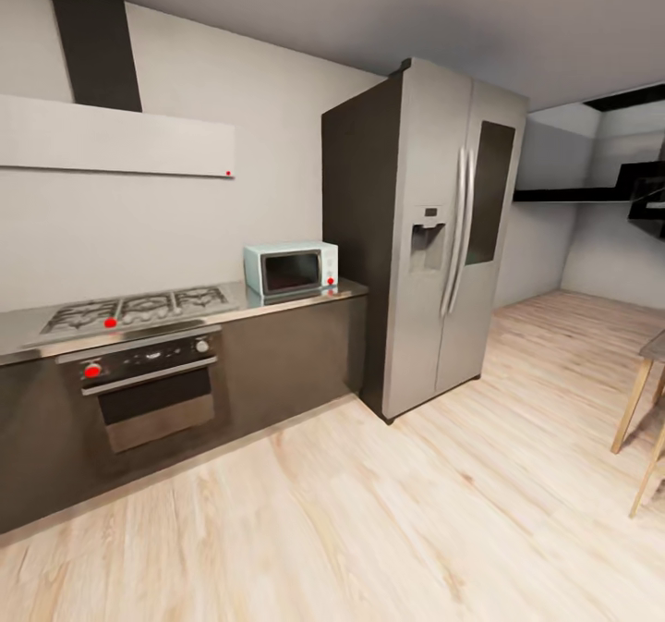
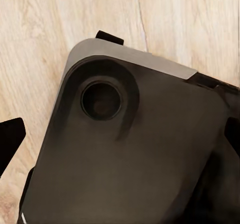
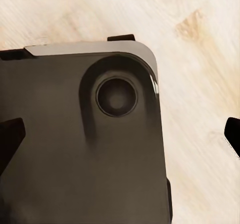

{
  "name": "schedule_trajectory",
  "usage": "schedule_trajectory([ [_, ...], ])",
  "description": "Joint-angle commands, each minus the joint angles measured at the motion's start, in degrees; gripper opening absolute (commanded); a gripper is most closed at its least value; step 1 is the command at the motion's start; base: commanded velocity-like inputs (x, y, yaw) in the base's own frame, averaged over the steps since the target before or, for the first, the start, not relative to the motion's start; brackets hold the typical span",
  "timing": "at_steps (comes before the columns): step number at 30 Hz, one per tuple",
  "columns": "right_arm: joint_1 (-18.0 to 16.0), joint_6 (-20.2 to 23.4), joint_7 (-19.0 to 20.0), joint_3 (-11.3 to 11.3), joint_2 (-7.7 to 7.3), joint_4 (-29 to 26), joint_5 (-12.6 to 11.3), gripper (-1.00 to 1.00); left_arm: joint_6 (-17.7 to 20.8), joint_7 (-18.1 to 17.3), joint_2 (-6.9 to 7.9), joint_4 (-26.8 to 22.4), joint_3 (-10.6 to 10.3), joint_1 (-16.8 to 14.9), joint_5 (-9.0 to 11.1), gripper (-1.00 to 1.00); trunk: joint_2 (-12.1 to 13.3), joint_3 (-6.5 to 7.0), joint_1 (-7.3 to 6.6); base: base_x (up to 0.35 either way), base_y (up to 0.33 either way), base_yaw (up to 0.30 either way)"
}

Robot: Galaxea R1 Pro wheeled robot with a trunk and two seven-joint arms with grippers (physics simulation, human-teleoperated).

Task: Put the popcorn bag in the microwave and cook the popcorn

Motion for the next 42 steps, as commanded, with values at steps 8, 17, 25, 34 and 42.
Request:
schedule_trajectory([
  [8,-0.02,-0.24,-0.14,-0.14,0.01,0.09,-0.18,1.0,-0.09,0.13,-0.14,0.14,-1.56,0.0,-4.68,1.0,-0.02,-0.04,0.04,0.326,0.0,0.0],
  [17,-0.02,-0.06,-0.35,-0.38,0.04,0.09,-0.67,1.0,-0.16,0.15,-0.14,0.1,-1.59,0.0,-4.81,1.0,-0.02,-0.06,0.04,0.326,0.0,0.0],
  [25,-0.02,-0.46,-0.37,-0.48,-0.02,0.09,-0.88,1.0,-0.18,0.15,-0.15,0.08,-1.57,0.0,-4.82,1.0,-0.02,-0.7,0.04,0.326,0.0,0.0],
  [34,-0.02,-0.64,-0.34,-0.48,0.0,0.09,-0.88,1.0,-0.18,0.21,-0.22,0.13,-1.5,0.0,-4.82,1.0,-0.02,-1.02,0.04,0.326,0.0,0.0],
  [42,-0.02,-0.57,-0.37,-0.48,0.0,0.09,-0.86,1.0,-0.18,0.22,-0.49,0.15,-1.5,0.0,-4.82,1.0,-0.02,-1.02,0.04,0.326,-0.082,0.0],
])
